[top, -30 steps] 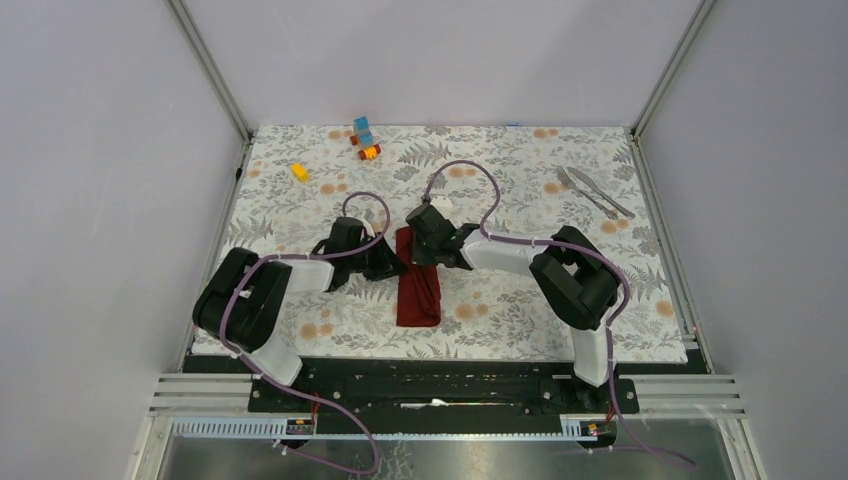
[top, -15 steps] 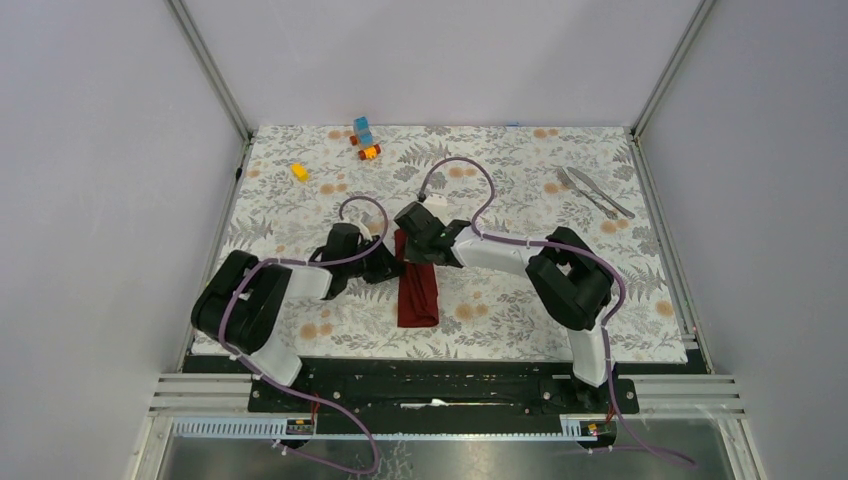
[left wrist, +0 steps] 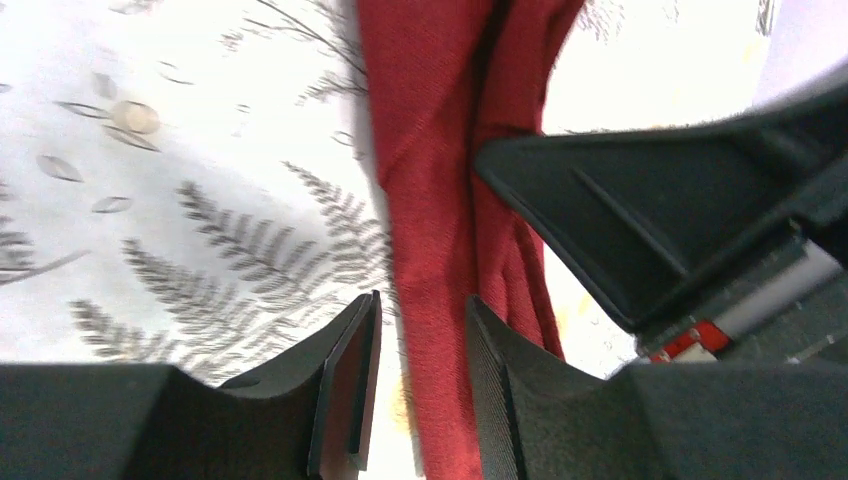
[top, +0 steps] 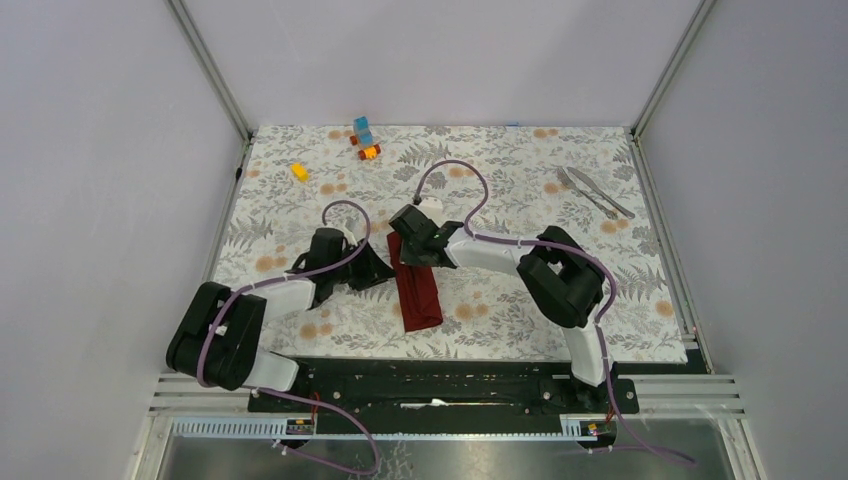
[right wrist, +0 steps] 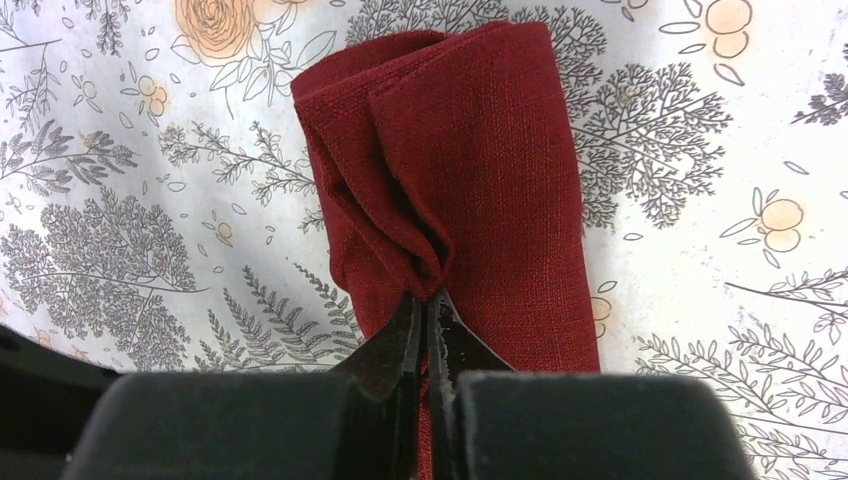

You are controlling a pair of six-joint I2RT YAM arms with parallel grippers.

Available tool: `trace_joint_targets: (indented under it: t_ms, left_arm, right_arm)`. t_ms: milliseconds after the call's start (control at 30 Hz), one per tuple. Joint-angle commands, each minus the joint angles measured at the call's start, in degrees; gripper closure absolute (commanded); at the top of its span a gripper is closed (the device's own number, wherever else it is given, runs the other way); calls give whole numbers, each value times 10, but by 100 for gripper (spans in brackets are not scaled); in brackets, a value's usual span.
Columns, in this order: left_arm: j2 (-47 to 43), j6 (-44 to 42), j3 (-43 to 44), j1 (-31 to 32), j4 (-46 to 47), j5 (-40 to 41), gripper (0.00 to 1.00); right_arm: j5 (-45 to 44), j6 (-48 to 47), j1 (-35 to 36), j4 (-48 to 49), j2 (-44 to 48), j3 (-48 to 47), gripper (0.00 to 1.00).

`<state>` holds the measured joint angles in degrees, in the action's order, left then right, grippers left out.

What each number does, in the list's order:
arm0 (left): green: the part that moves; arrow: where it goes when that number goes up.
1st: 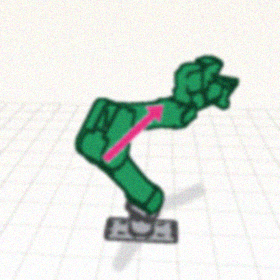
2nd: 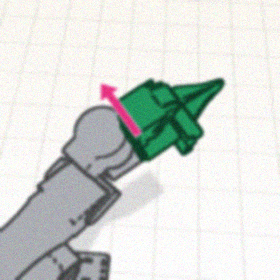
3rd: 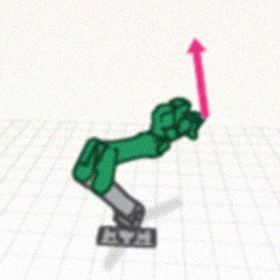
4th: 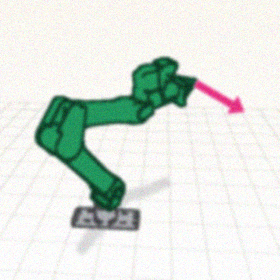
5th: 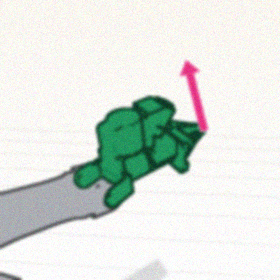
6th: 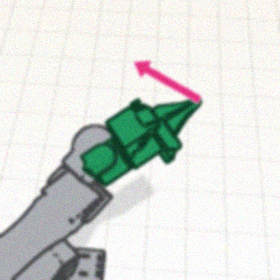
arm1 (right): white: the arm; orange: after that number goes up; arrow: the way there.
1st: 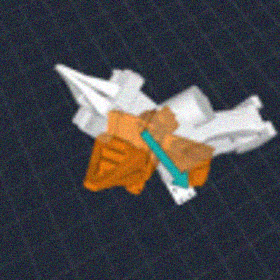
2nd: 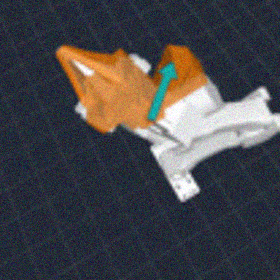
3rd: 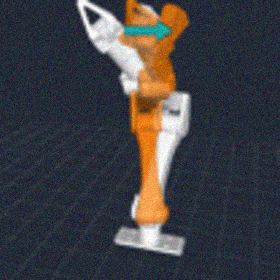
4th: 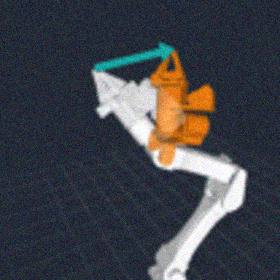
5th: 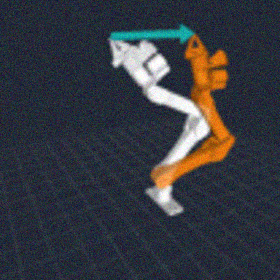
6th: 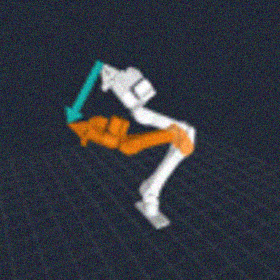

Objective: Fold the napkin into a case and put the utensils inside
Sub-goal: Fold the 2/3-rectangle-folded napkin at the center of the board.

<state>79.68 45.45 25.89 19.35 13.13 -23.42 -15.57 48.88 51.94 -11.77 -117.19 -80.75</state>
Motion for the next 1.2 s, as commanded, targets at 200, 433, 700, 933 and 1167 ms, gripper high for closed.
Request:
trace_joint_targets:
  t_ms: [200, 433, 700, 933, 1167]
  left_arm:
    - [79, -20, 76, -43, 24, -7, 61]
    - [162, -13, 82, -43, 68, -8, 73]
    - [164, -13, 71, -43, 76, -1, 84]
    - [148, -10, 64, -43, 72, 2, 89]
    - [138, -17, 61, -42, 58, 1, 86]
  right_arm:
    - [-25, -6, 19, -7, 9, -21, 100]
    - [-23, -11, 26, -12, 16, -33, 100]
    - [-13, -6, 33, -11, -3, -44, 100]
    - [-4, 3, 33, 0, -26, -52, 100]
    - [-2, 2, 33, 10, -40, -48, 100]
